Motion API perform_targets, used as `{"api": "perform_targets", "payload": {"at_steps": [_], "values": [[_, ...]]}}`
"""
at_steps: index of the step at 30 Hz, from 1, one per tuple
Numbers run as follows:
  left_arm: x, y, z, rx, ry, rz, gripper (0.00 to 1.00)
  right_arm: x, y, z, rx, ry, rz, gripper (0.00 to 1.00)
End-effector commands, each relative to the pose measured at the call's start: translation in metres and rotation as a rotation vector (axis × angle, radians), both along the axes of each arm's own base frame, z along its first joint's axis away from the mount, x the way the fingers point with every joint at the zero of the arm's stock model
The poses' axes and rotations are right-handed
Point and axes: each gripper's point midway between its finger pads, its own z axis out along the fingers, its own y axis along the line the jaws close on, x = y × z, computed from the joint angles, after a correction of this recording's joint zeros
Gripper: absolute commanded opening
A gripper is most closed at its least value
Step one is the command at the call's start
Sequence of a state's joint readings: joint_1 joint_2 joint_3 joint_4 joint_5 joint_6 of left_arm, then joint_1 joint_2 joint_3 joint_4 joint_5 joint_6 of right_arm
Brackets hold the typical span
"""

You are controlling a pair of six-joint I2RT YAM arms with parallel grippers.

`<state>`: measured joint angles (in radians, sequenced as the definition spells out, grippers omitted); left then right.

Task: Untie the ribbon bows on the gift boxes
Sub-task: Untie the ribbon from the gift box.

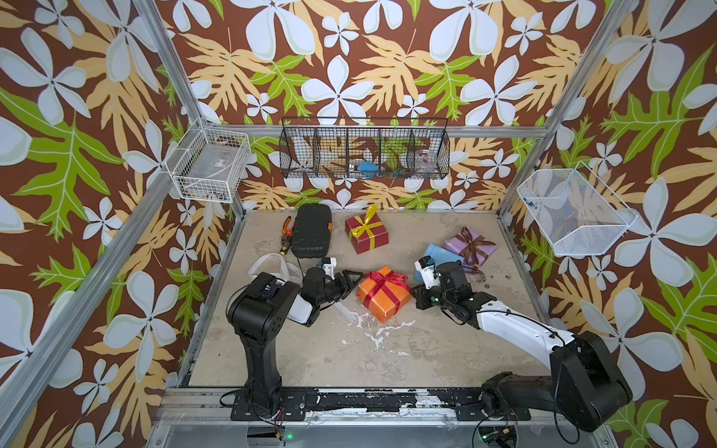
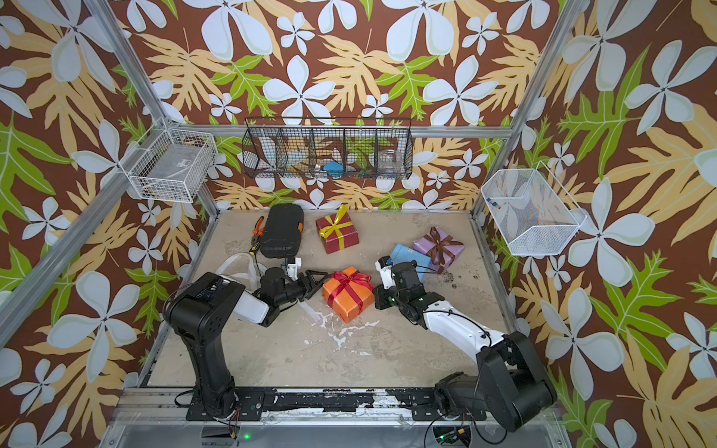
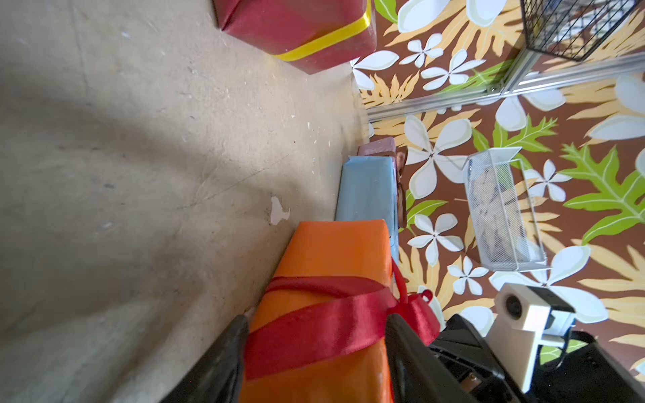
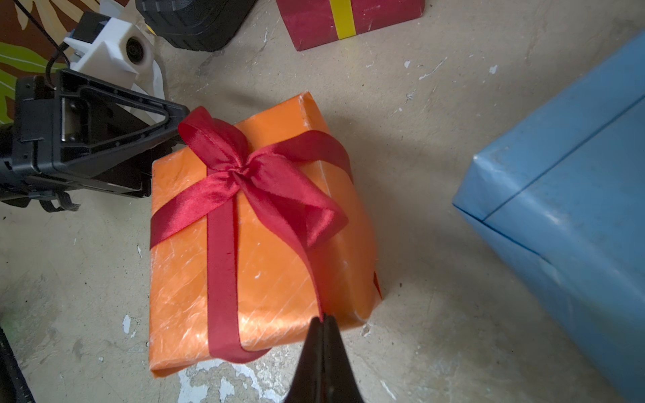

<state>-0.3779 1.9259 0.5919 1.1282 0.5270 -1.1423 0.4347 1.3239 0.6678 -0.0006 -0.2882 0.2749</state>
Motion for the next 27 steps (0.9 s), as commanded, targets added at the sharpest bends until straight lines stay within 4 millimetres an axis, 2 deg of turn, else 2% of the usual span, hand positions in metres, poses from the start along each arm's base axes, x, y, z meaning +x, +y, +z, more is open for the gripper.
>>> {"api": "perform_targets", "payload": {"at_steps": [1, 7, 9, 10, 18, 24, 27], "values": [[0.005, -0.006, 0.019, -0.08, -0.05, -0.001, 0.51, 0.001, 0.0, 0.001, -0.007, -0.015, 0.005, 0.0], [0.007, -0.013, 0.026, -0.122, -0.066, -0.02, 0.22, 0.0, -0.002, -0.001, -0.018, -0.013, 0.003, 0.0], [0.009, -0.013, 0.027, -0.121, -0.073, -0.021, 0.04, 0.0, -0.001, -0.002, -0.016, -0.011, 0.005, 0.0], [0.009, -0.014, 0.028, -0.121, -0.074, -0.021, 0.0, 0.0, -0.002, -0.002, -0.016, -0.011, 0.003, 0.0], [0.014, -0.006, 0.03, -0.036, -0.101, 0.012, 0.0, -0.001, -0.007, 0.001, -0.033, -0.025, -0.018, 0.0], [0.021, 0.013, 0.038, 0.004, -0.126, 0.059, 0.0, -0.001, -0.013, 0.002, -0.047, -0.035, -0.041, 0.0], [0.022, 0.016, 0.038, 0.024, -0.131, 0.069, 0.0, -0.001, -0.015, 0.002, -0.054, -0.036, -0.052, 0.0]]}}
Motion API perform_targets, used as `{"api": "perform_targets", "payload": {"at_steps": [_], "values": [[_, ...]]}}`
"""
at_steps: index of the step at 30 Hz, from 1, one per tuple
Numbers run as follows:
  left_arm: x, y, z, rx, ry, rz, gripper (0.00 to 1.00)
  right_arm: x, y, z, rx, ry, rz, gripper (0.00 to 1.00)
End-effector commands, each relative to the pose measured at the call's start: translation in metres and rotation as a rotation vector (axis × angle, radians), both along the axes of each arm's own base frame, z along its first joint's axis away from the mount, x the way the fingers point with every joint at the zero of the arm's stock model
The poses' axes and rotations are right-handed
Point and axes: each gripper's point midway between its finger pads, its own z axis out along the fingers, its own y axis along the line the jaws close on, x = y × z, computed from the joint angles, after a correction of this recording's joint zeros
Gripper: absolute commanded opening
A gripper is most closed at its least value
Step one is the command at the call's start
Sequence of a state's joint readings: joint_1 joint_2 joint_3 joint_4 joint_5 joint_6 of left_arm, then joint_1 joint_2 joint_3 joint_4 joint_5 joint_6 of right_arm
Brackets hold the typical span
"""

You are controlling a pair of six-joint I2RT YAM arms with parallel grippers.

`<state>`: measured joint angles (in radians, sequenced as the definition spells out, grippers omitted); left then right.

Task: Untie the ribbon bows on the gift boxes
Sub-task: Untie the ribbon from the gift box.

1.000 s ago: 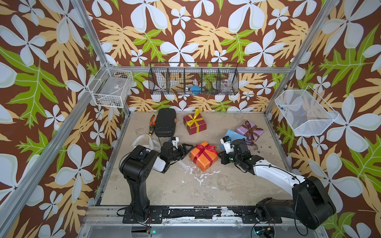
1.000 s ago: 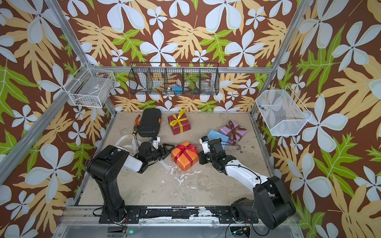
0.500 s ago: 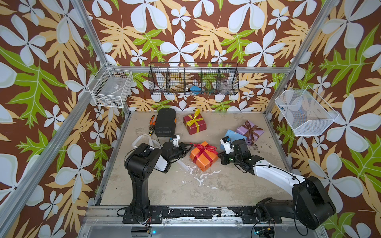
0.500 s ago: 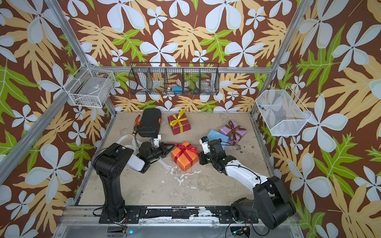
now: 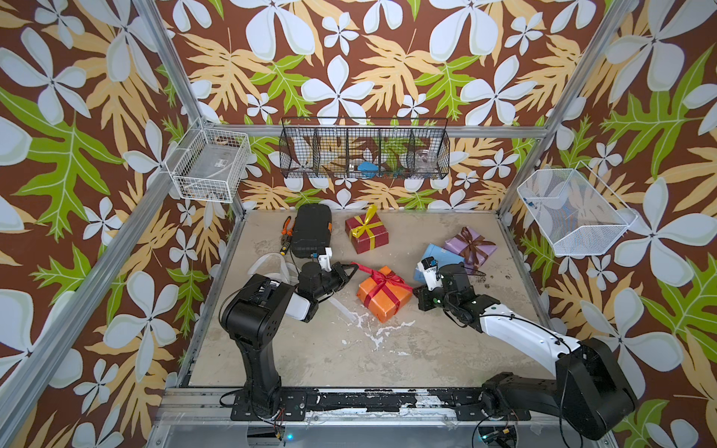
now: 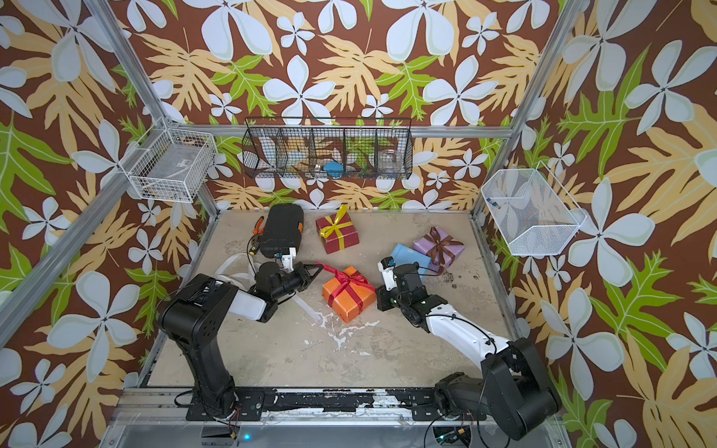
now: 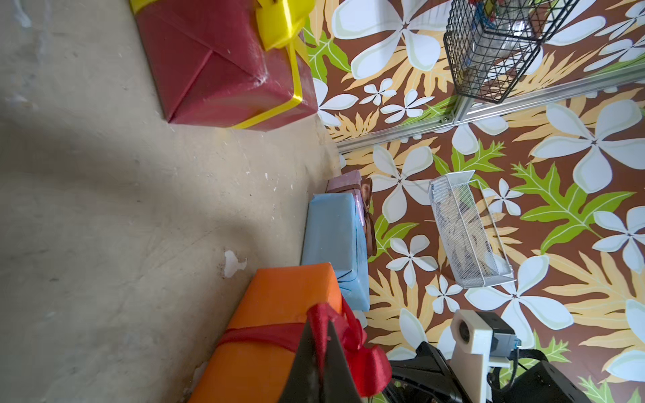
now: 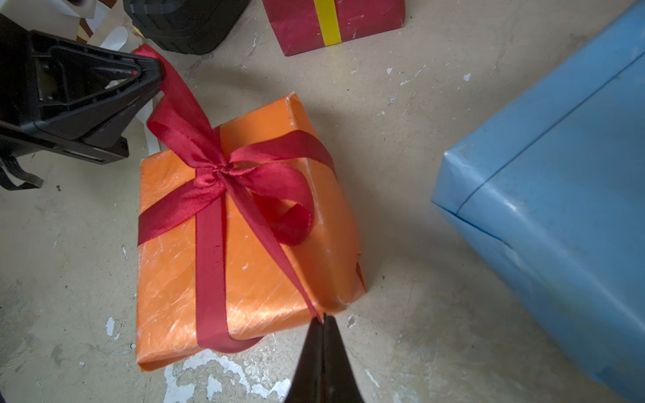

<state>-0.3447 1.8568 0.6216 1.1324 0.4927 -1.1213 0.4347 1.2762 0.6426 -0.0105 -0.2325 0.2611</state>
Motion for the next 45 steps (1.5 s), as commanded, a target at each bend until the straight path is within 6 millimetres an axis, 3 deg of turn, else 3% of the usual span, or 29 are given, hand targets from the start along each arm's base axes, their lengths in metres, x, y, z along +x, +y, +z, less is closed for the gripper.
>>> {"api": "perform_targets", "payload": {"at_steps": [1, 7, 22, 28, 35, 39, 40, 41, 42, 43, 44, 45], "values": [[0.001, 0.004, -0.002, 0.044, -0.014, 0.015, 0.0, 0.001, -0.006, -0.001, -0.023, -0.002, -0.027, 0.0], [0.002, 0.02, -0.006, 0.085, -0.008, 0.078, 0.0, 0.002, -0.026, -0.002, -0.07, -0.012, -0.12, 0.0], [0.003, 0.112, 0.001, 0.184, -0.008, 0.302, 0.0, 0.008, -0.051, 0.009, -0.047, -0.042, -0.22, 0.0], [-0.006, 0.142, 0.007, 0.196, -0.011, 0.376, 0.0, 0.008, -0.074, 0.016, -0.066, -0.073, -0.306, 0.0], [-0.018, 0.156, 0.016, 0.26, -0.031, 0.413, 0.0, 0.004, -0.098, 0.029, -0.022, -0.115, -0.393, 0.0], [-0.018, 0.152, 0.024, 0.277, -0.054, 0.383, 0.0, 0.001, -0.094, 0.036, 0.025, -0.143, -0.38, 0.0], [-0.018, 0.149, 0.027, 0.279, -0.068, 0.359, 0.11, 0.0, -0.092, 0.037, 0.036, -0.145, -0.367, 0.0], [-0.018, 0.143, 0.031, 0.271, -0.075, 0.326, 0.4, -0.001, -0.087, 0.039, 0.051, -0.144, -0.339, 0.05], [-0.018, 0.138, 0.031, 0.265, -0.074, 0.299, 0.73, -0.002, -0.081, 0.04, 0.063, -0.143, -0.309, 0.24], [-0.018, 0.133, 0.032, 0.262, -0.075, 0.27, 0.99, -0.004, -0.076, 0.041, 0.074, -0.128, -0.282, 0.56], [-0.019, 0.128, 0.031, 0.269, -0.073, 0.248, 1.0, -0.005, -0.073, 0.041, 0.079, -0.117, -0.268, 0.99], [-0.02, 0.124, 0.031, 0.284, -0.078, 0.235, 1.0, -0.006, -0.072, 0.041, 0.082, -0.112, -0.26, 1.0]]}}
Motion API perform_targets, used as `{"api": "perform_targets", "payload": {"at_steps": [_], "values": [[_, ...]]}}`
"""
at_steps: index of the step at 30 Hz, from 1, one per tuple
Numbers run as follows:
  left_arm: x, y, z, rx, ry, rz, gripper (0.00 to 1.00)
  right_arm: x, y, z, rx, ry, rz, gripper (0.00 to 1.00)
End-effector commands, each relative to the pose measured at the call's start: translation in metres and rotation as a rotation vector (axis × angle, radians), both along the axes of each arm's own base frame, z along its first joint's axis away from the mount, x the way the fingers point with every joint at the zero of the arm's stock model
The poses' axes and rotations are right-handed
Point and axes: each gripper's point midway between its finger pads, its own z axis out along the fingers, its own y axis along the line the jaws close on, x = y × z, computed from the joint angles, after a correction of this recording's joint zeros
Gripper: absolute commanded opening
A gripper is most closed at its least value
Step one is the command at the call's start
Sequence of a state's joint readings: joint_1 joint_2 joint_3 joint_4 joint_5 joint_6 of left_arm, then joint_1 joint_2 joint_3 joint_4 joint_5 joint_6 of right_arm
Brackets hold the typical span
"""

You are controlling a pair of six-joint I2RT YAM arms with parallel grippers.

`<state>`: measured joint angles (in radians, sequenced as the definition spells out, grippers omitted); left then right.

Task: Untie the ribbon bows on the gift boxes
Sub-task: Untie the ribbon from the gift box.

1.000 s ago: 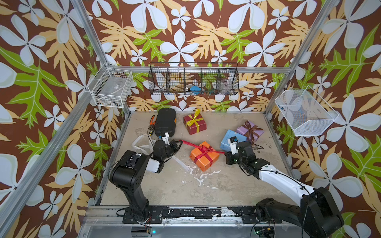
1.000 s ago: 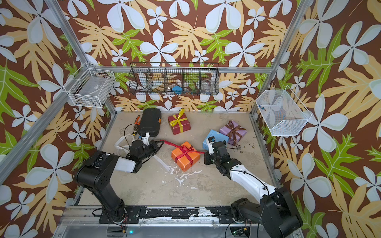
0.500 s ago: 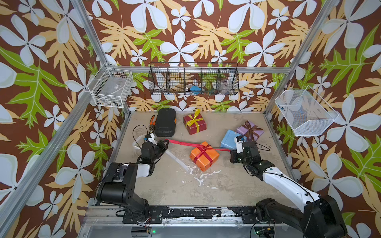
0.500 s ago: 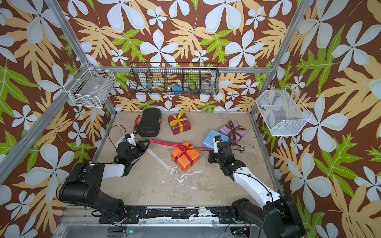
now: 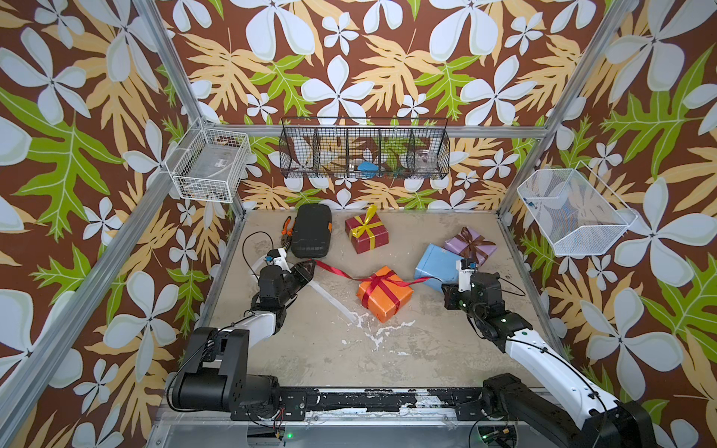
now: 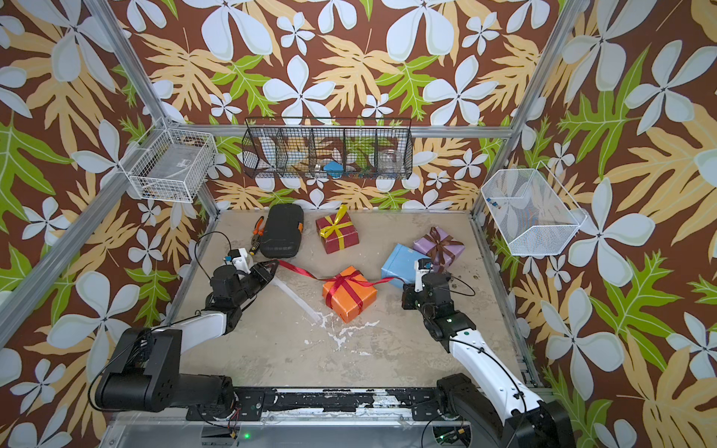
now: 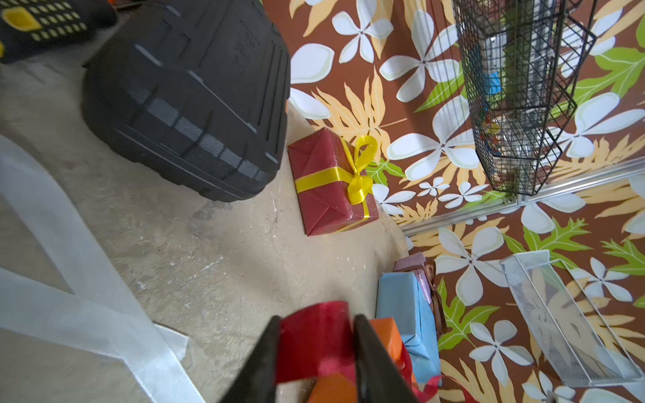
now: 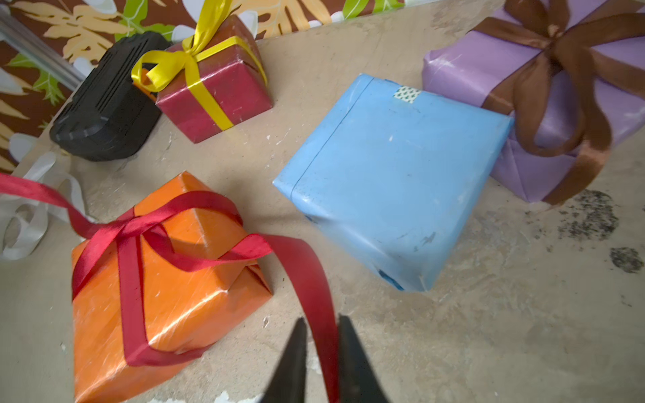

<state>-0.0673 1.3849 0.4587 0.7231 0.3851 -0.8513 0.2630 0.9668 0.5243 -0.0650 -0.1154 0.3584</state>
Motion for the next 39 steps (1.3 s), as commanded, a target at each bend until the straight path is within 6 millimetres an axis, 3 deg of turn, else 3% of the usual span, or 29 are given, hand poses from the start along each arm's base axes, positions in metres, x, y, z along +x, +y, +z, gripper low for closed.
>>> {"api": "perform_targets", "payload": {"at_steps": [1, 5, 9, 16, 18, 22, 31, 39], "values": [[-0.007, -0.02, -0.003, 0.06, 0.007, -0.097, 1.0, -0.003, 0.013, 0.007, 0.033, -0.009, 0.069, 1.0], [-0.012, -0.046, 0.0, 0.215, -0.005, -0.144, 1.0, -0.003, 0.015, 0.013, 0.034, -0.023, 0.087, 1.0], [-0.019, -0.077, 0.007, 0.339, -0.035, -0.201, 1.0, -0.002, 0.034, 0.018, 0.059, -0.018, 0.167, 1.0], [-0.034, -0.155, -0.003, 0.531, -0.047, -0.395, 0.98, -0.002, 0.066, 0.01, 0.114, 0.024, 0.281, 1.0], [-0.034, -0.168, -0.012, 0.566, -0.026, -0.43, 0.9, -0.003, 0.07, 0.011, 0.133, 0.02, 0.299, 1.0], [-0.029, -0.186, -0.027, 0.616, 0.026, -0.475, 0.6, -0.005, 0.07, 0.011, 0.136, 0.021, 0.3, 0.92], [-0.032, -0.211, -0.043, 0.7, 0.039, -0.526, 0.53, -0.005, 0.068, 0.003, 0.121, 0.035, 0.292, 0.91], [-0.031, -0.219, -0.05, 0.728, 0.053, -0.546, 0.16, -0.004, 0.07, -0.001, 0.125, 0.048, 0.299, 0.89]]}}
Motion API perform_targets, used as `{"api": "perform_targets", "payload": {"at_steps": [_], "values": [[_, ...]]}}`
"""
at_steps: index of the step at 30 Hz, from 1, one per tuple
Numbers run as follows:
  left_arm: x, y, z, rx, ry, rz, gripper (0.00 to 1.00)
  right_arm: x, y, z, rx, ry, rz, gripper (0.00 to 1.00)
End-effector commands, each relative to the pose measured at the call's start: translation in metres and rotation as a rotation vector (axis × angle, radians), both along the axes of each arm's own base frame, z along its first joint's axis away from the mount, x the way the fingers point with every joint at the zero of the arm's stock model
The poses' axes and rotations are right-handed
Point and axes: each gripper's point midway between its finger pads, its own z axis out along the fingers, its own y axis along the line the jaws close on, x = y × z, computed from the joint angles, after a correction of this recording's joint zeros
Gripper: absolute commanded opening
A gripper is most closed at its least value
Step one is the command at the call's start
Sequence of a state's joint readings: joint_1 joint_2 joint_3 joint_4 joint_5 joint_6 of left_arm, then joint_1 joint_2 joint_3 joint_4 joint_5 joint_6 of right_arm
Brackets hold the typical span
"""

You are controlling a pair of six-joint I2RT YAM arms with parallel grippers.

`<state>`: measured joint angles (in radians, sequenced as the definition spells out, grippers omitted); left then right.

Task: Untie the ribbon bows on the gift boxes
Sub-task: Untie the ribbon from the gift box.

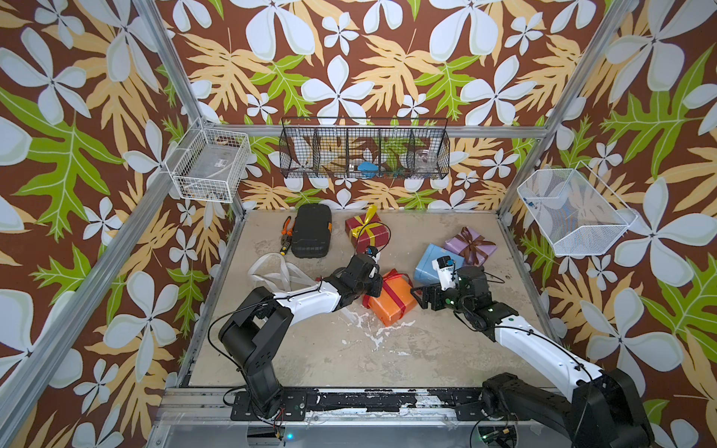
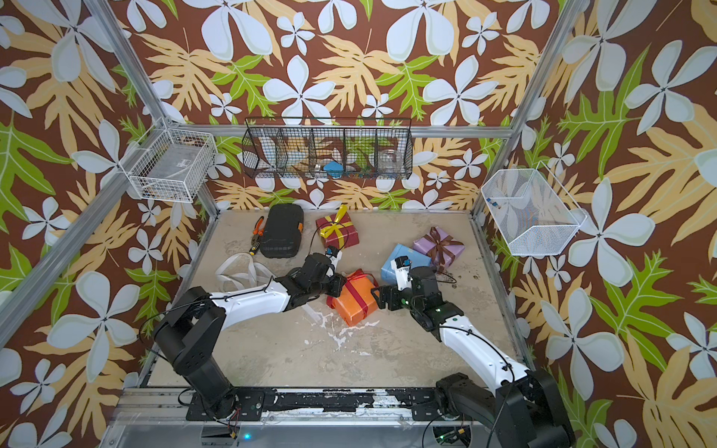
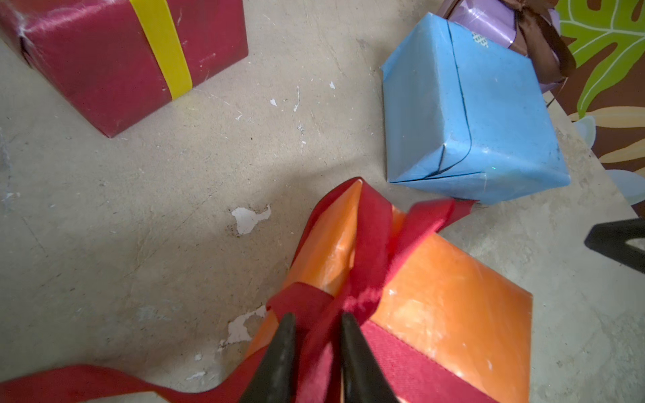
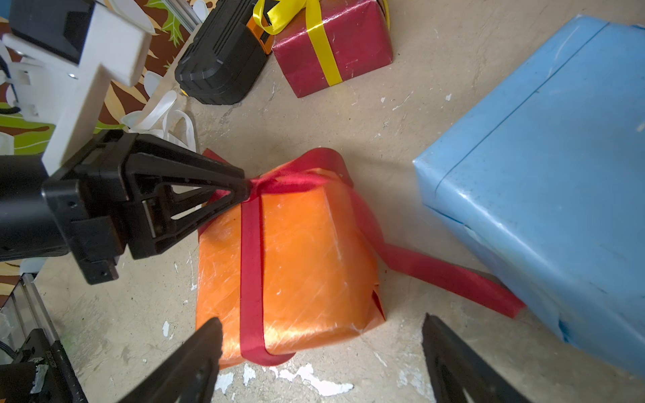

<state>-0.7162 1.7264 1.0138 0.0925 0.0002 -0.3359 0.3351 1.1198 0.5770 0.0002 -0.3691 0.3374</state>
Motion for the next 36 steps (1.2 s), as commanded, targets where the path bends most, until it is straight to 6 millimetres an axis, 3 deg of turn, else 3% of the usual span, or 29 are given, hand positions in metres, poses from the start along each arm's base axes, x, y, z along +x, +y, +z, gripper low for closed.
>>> {"api": "perform_targets", "payload": {"at_steps": [1, 5, 13, 23, 29, 36], "values": [[-0.003, 0.001, -0.001, 0.021, 0.008, -0.01, 0.1, 0.002, 0.002, 0.005, 0.012, -0.016, 0.005, 0.89], [-0.007, -0.003, 0.014, -0.028, 0.0, -0.024, 0.06, 0.002, 0.003, 0.005, 0.012, -0.014, 0.006, 0.89], [-0.033, -0.007, 0.046, -0.187, -0.005, -0.082, 0.07, 0.003, 0.006, 0.005, 0.027, -0.009, 0.018, 0.88], [-0.068, -0.001, 0.05, -0.334, 0.033, -0.13, 0.15, -0.002, 0.021, -0.001, 0.036, 0.003, 0.07, 0.8], [-0.072, 0.012, 0.053, -0.326, 0.005, -0.094, 0.14, -0.004, 0.044, 0.001, -0.082, -0.08, 0.116, 0.81], [-0.073, 0.008, 0.058, -0.345, 0.002, -0.111, 0.14, -0.001, 0.073, -0.01, -0.182, -0.129, 0.146, 0.81]]}}
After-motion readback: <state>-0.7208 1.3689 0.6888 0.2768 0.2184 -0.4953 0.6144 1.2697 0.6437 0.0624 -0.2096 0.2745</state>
